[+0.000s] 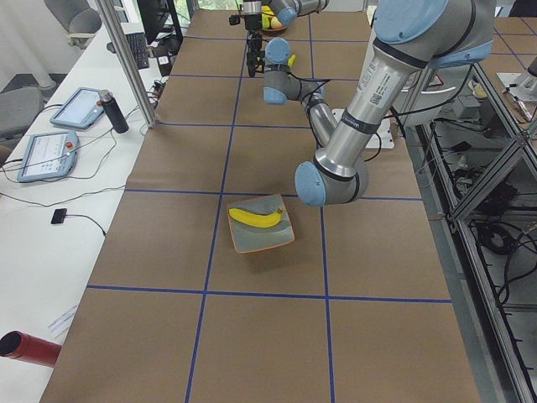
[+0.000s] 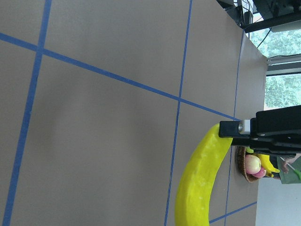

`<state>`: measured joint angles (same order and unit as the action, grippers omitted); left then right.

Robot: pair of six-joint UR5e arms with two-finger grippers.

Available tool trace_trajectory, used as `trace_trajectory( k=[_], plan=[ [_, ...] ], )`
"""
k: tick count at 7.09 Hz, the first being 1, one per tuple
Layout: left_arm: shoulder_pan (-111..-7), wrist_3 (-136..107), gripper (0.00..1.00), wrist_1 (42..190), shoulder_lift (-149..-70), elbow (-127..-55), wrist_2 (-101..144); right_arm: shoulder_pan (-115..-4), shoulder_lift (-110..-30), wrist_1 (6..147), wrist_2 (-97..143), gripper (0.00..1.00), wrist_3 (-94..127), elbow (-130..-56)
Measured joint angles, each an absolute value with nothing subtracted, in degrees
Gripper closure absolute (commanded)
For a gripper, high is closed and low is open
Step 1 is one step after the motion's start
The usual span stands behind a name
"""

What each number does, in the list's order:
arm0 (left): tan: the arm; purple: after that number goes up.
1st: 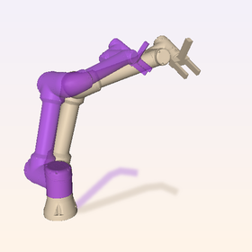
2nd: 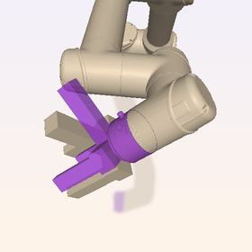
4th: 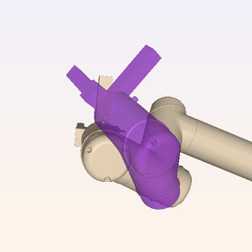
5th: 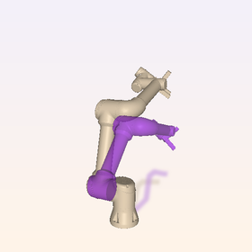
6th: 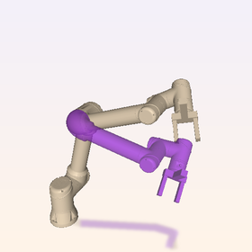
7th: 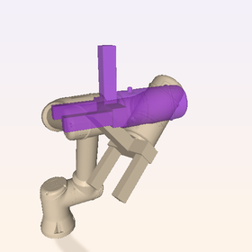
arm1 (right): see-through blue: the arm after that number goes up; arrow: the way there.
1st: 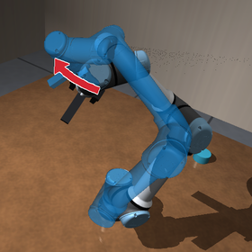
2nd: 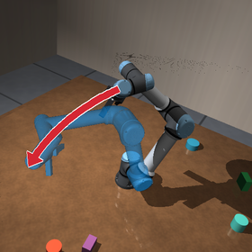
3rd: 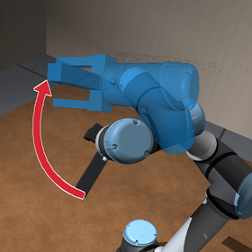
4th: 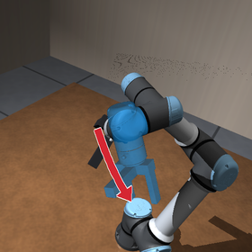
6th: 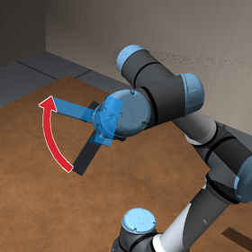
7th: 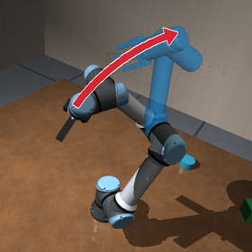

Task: Transfer all bananas from basket to plate

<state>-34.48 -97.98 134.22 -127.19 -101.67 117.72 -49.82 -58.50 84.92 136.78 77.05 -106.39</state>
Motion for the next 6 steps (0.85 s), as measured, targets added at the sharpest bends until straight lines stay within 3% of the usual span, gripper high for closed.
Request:
trace_trajectory(
  k=[6],
  plan=[
    [-31.8,-98.0,0.0,134.7,-129.6,-98.6,117.6,-48.1,-57.2,84.0,135.4,1.0,78.4,-106.6]
  ],
)
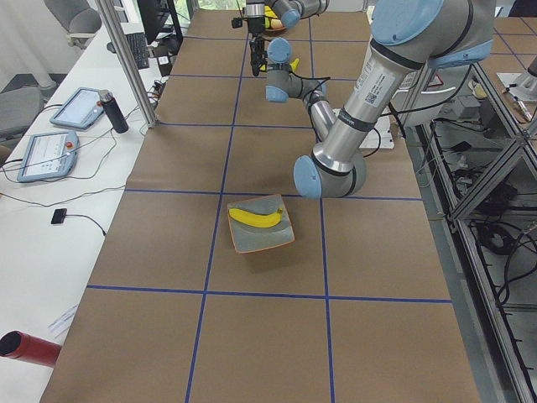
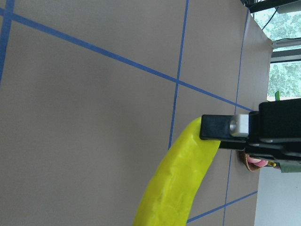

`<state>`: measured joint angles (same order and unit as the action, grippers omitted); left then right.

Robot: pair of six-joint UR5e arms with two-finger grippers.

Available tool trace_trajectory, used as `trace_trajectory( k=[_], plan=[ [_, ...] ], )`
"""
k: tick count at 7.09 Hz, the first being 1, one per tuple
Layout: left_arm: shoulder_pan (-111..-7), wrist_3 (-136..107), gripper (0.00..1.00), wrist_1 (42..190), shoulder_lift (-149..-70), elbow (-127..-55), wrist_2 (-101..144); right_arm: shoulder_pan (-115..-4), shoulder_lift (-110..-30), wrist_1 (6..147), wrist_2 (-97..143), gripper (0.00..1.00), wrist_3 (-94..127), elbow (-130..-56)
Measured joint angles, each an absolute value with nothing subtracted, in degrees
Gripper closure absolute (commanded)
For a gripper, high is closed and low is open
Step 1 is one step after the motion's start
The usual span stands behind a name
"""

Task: Transfer all bananas from basket to plate

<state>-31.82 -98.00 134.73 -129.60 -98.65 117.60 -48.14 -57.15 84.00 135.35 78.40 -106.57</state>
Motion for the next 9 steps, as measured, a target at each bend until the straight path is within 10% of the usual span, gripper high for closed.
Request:
trace_trajectory(
  k=[6,9],
  plan=[
    [-29.1,-97.9,0.03,134.7,-129.7,-98.2,117.6,-48.1,-57.1,83.9,135.4,1.0,78.4,-106.4],
    [-28.9,-97.9,0.21,134.7,-129.8,-97.4,117.6,-48.1,-57.0,83.8,135.4,1.0,78.4,-106.4]
  ],
)
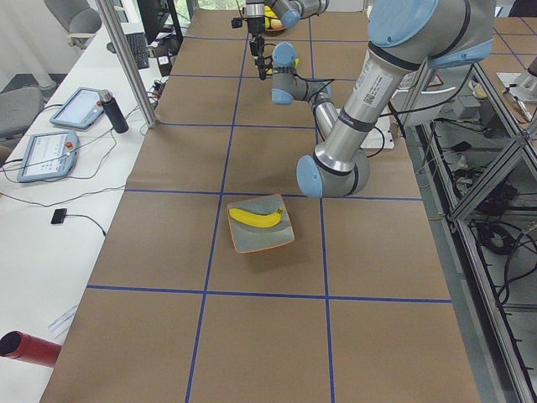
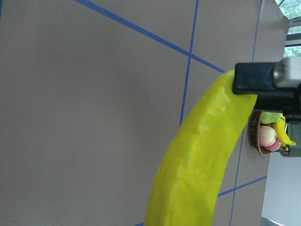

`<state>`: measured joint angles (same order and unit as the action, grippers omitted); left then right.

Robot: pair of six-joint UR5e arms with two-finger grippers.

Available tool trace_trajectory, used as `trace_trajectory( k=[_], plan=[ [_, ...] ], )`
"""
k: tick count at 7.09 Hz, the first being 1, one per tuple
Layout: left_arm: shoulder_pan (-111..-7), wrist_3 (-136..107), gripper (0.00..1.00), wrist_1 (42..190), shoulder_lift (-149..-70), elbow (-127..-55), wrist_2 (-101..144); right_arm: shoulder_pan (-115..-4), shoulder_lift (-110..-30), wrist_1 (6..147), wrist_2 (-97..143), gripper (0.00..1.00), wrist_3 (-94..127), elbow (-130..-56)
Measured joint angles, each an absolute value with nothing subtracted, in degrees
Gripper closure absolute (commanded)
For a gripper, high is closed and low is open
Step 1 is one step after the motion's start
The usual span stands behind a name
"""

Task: Transfer all bananas from basket to plate

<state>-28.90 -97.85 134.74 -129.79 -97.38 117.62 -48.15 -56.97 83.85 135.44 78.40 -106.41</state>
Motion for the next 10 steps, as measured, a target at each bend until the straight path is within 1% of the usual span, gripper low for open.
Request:
trace_trajectory(
  k=[1,2,3,4,5,6,10],
  plan=[
    [-28.8,-97.9,0.43,134.7,-129.8,-97.3,117.6,-48.1,-57.0,83.8,135.4,1.0,78.4,-106.4],
    [-28.8,-97.9,0.8,134.7,-129.8,-97.2,117.6,-48.1,-56.9,83.8,135.4,1.0,78.4,-106.4],
    [-28.8,-97.9,1.0,134.7,-129.8,-97.1,117.6,-47.9,-56.9,83.8,135.4,1.0,78.4,-106.4],
    [-28.7,-98.0,1.0,134.7,-129.9,-97.1,117.6,-47.7,-56.9,83.8,135.4,1.0,78.3,-106.3],
    [-28.7,-98.1,1.0,134.6,-129.8,-97.2,117.6,-47.4,-56.9,83.8,135.3,0.21,78.2,-106.1],
    [-28.8,-99.1,1.0,134.6,-129.8,-97.2,117.7,-47.2,-57.0,83.8,135.3,0.0,78.1,-106.1],
    [-28.9,-102.6,1.0,134.5,-129.7,-97.2,117.7,-47.0,-57.6,80.3,135.4,0.0,78.3,-105.9]
  ],
)
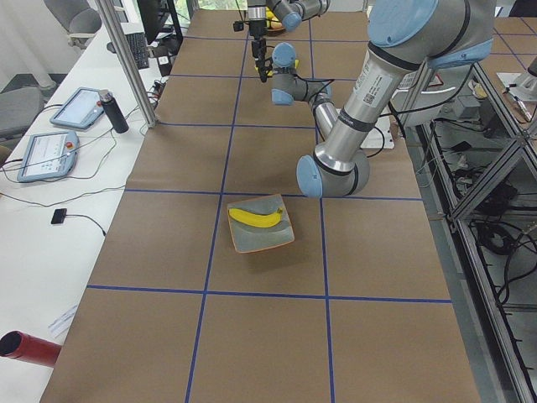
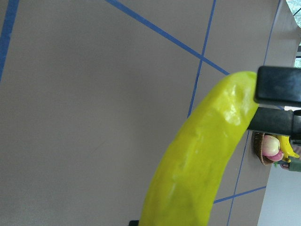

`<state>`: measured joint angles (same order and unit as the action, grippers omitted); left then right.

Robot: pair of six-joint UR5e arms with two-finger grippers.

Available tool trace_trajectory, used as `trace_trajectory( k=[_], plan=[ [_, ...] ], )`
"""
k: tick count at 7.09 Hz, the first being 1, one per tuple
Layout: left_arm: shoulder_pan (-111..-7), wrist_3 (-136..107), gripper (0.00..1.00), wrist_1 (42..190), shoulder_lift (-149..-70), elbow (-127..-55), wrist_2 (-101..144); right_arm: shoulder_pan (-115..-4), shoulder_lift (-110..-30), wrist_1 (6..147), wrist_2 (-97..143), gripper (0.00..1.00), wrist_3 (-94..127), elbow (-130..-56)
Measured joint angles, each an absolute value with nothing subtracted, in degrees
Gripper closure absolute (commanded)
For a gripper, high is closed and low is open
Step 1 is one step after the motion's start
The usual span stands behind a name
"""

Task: Transfer all bananas from basket to plate

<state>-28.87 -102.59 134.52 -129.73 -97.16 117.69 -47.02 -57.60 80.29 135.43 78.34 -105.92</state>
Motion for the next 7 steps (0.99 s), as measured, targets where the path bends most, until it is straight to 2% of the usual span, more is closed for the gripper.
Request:
trace_trajectory(
  k=[4,6,7],
  plan=[
    [-29.6,-103.8,1.0,133.9,-127.6,-94.7,117.6,-52.0,-58.0,80.0,136.1,0.0,80.1,-106.5],
    [-32.3,-105.3,1.0,134.0,-120.4,-96.4,117.5,-55.5,-60.1,80.0,135.5,0.0,80.2,-106.4],
    [-34.4,-105.6,1.0,133.9,-114.8,-99.4,117.5,-56.8,-61.0,80.0,134.1,0.0,80.0,-106.3]
  ],
)
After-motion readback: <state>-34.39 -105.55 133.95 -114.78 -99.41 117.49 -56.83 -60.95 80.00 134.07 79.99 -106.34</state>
